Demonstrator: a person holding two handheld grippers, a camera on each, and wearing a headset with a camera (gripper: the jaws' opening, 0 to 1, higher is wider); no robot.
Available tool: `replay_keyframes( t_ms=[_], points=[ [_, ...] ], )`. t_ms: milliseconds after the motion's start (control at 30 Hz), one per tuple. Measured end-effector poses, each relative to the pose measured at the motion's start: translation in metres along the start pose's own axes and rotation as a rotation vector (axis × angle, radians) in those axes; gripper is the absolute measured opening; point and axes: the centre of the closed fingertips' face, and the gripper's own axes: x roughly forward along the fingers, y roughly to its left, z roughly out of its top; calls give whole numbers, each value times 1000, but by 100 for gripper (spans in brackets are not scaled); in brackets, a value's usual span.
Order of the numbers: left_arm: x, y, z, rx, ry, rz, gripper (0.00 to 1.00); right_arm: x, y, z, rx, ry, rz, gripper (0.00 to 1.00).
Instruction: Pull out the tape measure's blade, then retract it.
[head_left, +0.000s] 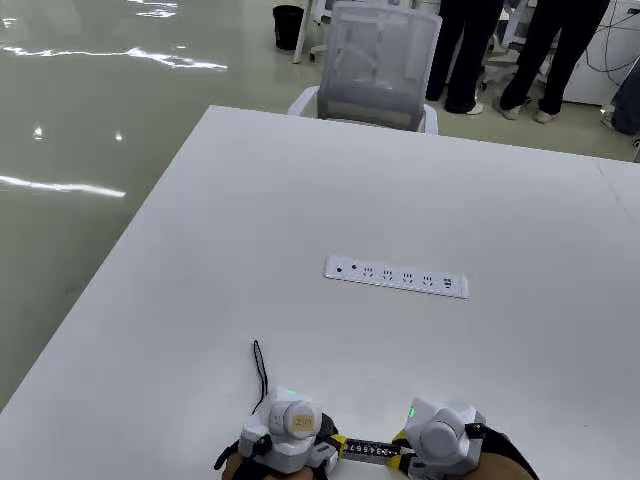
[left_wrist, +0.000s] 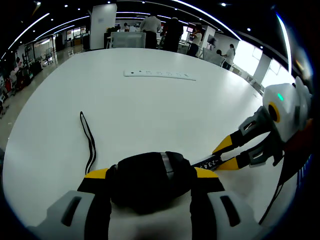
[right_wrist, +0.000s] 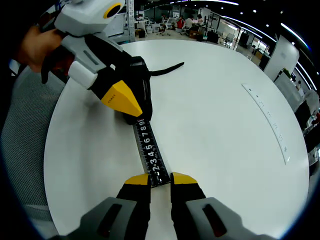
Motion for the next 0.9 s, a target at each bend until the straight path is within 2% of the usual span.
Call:
replay_keyframes(
  t_ms=[900],
  points=[
    [1,2,-2,-1,3,-2,61,8,5,8,-4,-5,7,13]
  ],
)
